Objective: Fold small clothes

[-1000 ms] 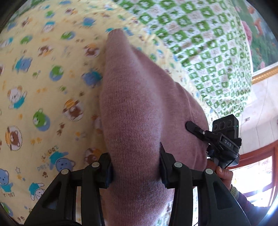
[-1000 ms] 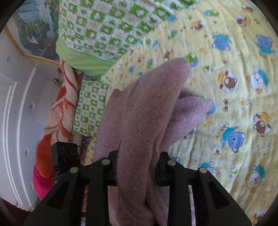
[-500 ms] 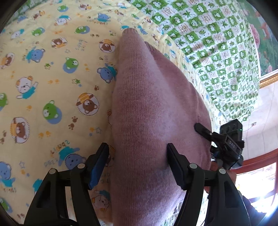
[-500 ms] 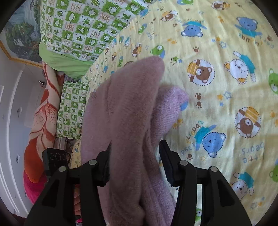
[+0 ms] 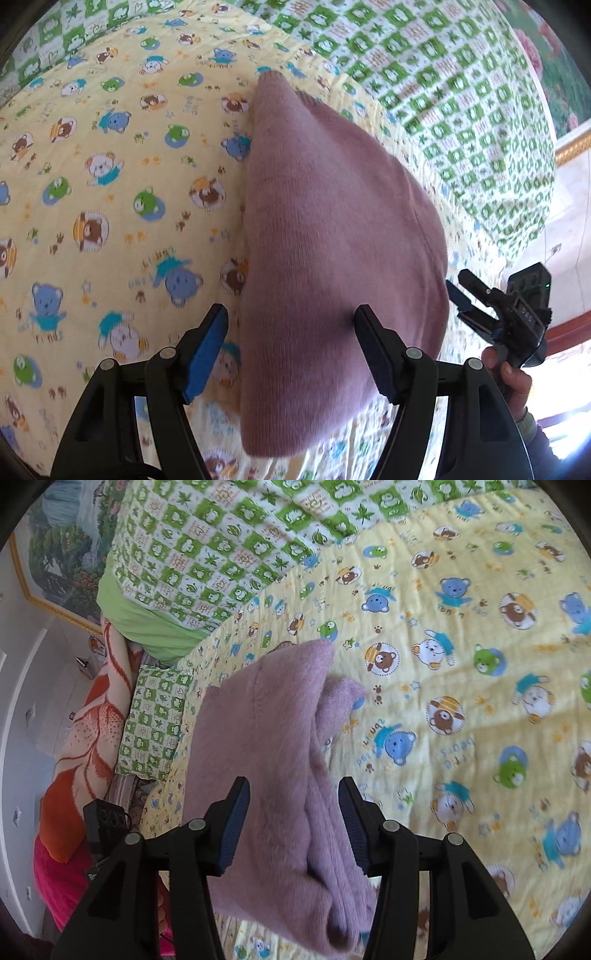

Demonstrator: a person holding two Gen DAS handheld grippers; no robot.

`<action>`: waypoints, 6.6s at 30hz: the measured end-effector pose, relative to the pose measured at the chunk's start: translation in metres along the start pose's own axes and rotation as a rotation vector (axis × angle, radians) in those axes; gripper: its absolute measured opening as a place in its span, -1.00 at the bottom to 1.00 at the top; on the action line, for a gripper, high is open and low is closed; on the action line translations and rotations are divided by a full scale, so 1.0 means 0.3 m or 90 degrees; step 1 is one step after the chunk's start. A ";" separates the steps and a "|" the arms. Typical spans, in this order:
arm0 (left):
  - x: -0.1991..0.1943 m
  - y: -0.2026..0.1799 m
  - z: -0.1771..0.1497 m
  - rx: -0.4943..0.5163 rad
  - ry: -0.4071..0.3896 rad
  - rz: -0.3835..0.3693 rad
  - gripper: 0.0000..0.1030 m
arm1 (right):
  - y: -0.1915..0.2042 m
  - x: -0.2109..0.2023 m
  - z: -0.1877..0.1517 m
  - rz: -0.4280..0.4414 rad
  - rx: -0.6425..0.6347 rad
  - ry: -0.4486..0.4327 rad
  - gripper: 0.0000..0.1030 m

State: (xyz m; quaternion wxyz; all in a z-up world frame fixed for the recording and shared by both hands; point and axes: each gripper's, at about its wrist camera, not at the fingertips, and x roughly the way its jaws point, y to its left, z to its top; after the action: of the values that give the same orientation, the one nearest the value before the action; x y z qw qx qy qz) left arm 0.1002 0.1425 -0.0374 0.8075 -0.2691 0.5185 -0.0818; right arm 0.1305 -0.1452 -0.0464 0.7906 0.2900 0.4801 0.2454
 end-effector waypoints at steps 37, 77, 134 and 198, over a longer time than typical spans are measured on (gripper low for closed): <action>0.079 0.034 -0.194 0.027 0.096 0.020 -0.04 | -0.136 0.014 -0.281 -0.069 0.047 0.074 -0.54; -0.174 0.003 -0.532 0.173 -0.097 0.205 0.52 | 0.191 -0.087 -0.617 -0.236 -0.302 -0.036 0.55; -0.138 -0.068 -0.430 0.213 -0.202 0.293 0.86 | 0.233 0.002 -0.587 -0.286 -0.359 -0.154 0.98; -0.153 -0.111 -0.443 0.227 -0.208 0.288 0.88 | 0.220 -0.016 -0.573 -0.292 -0.327 -0.167 0.98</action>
State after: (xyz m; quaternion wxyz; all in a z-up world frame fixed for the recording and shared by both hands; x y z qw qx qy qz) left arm -0.0328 0.0867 -0.0259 0.9121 -0.0113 0.4061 0.0546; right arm -0.0337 -0.0632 -0.0613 0.9271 -0.0040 0.3498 0.1345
